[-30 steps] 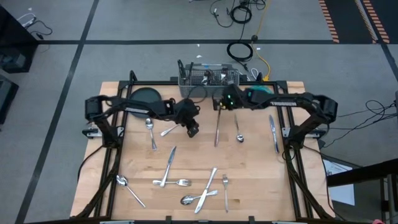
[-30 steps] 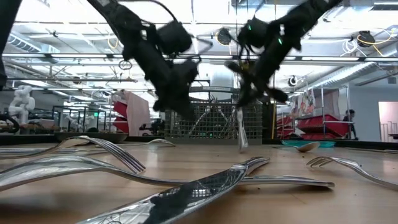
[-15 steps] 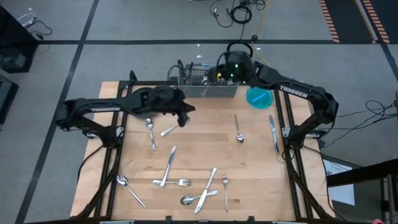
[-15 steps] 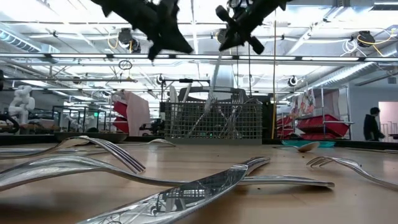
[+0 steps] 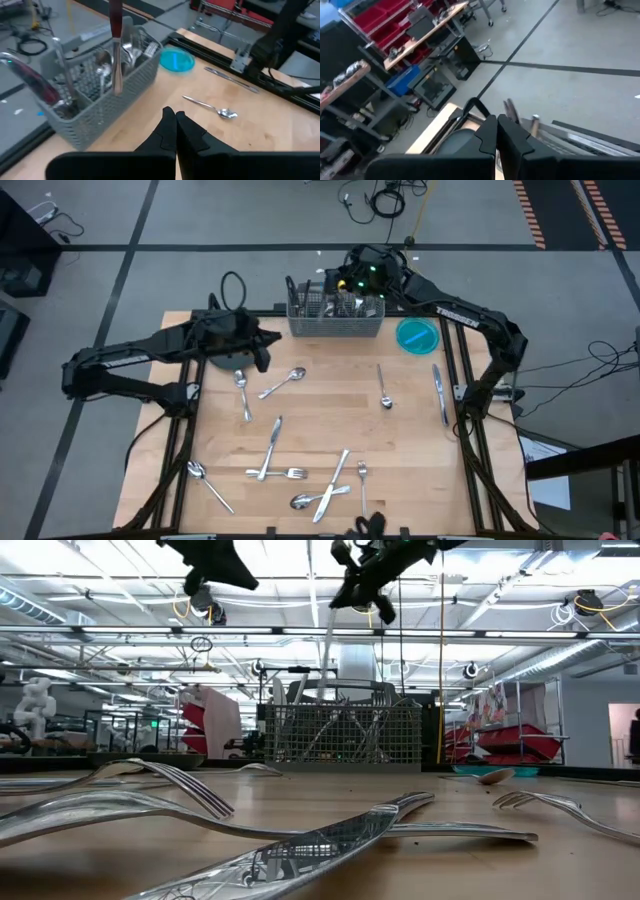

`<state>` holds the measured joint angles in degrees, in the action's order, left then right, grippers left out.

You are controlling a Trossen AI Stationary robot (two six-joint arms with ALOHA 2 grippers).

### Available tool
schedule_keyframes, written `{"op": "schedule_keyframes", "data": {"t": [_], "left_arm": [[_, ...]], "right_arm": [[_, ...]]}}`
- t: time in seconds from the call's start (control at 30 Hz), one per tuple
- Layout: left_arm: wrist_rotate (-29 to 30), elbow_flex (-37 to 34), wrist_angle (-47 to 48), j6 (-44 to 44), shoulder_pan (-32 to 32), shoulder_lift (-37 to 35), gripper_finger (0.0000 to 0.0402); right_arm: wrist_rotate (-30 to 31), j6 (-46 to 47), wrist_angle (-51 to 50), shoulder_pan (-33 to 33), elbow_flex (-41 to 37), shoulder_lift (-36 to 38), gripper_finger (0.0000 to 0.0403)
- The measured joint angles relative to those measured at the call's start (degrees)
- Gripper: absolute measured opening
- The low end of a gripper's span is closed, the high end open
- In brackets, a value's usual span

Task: Sort silverware
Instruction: Put the table knife into the silverware organizer

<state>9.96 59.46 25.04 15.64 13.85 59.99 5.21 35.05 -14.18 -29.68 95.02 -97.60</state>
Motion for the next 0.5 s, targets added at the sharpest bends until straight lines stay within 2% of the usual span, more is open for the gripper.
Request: {"op": "schedule_keyframes", "data": {"t": [0.23,0.4,0.5], "left_arm": [[1.84,0.02,3.03,0.13,0.0,-1.14,0.0],[1.79,0.02,3.18,0.42,-0.11,-1.42,0.0],[1.79,0.02,3.1,0.34,-0.11,-1.64,0.0]], "right_arm": [[-2.59,-3.69,-3.33,0.04,16.85,-12.31,0.0],[-2.36,-7.77,-11.71,0.01,31.42,-19.98,0.0],[-2.18,-9.5,-14.53,-0.06,37.32,-22.83,0.0]]}}
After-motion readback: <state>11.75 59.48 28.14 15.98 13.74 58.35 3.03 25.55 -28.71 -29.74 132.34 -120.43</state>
